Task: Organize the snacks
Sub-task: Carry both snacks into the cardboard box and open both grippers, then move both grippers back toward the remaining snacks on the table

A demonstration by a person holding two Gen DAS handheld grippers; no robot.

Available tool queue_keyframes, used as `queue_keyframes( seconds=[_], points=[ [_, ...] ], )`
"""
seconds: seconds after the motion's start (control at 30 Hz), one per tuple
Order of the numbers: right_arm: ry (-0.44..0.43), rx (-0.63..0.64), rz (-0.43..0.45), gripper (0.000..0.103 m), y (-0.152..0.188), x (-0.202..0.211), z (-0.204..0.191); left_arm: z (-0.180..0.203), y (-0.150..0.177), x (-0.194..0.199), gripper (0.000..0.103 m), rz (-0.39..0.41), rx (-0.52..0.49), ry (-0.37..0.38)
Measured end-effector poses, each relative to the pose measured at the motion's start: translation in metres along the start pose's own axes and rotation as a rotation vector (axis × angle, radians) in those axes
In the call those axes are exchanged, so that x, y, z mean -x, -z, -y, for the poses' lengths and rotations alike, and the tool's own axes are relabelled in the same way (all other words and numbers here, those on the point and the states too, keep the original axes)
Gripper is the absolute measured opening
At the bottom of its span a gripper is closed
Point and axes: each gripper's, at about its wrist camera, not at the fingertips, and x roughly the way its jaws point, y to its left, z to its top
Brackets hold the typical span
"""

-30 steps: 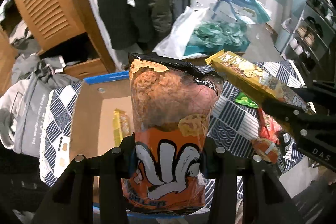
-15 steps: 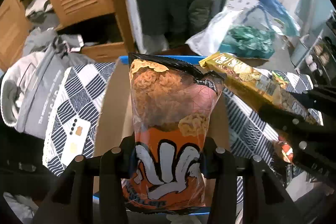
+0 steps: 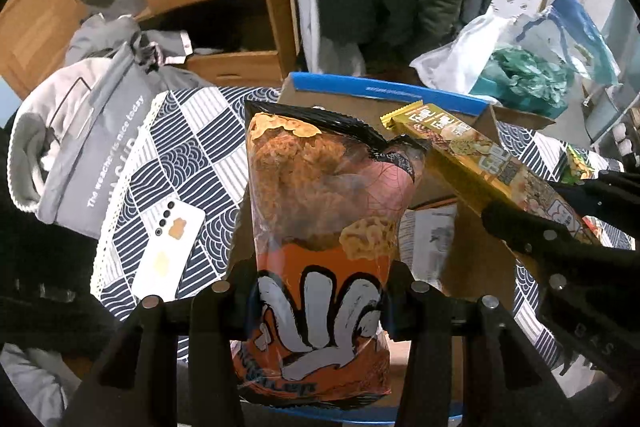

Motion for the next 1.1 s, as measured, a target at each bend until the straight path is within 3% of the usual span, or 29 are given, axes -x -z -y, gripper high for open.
queue_keyframes(
  seconds=[0.2,0.27,0.4,0.6,0.9,1.1],
  points=[
    [-0.035,-0.023,-0.006,0.034,-0.005,-0.012,0.003,-0.008,-0.002,-0.012,0.049,-0.041,0.032,-0.029],
    [-0.038,-0.039,-0.003,0.035,-0.008,-0.012,0.005,-0.01,-0.004,-0.013,0.054,-0.039,0.029,-0.057],
    [-0.029,-0.051,0.022,0.049,-0.009,-0.003,0.007,-0.01,-0.005,-0.006,0.065,-0.014,0.018,-0.083],
    [0.008,-0.024,0.036,0.055,-0.004,0.009,0.009,-0.003,-0.004,0.003,0.067,-0.002,0.01,-0.063],
    [0.064,0.003,0.03,0.057,0.015,0.02,0.019,0.017,-0.002,0.021,0.073,0.031,-0.033,-0.032],
    [0.087,-0.012,0.029,0.064,0.031,0.031,0.034,0.036,0.001,0.02,0.073,0.013,-0.066,0.003]
  ],
)
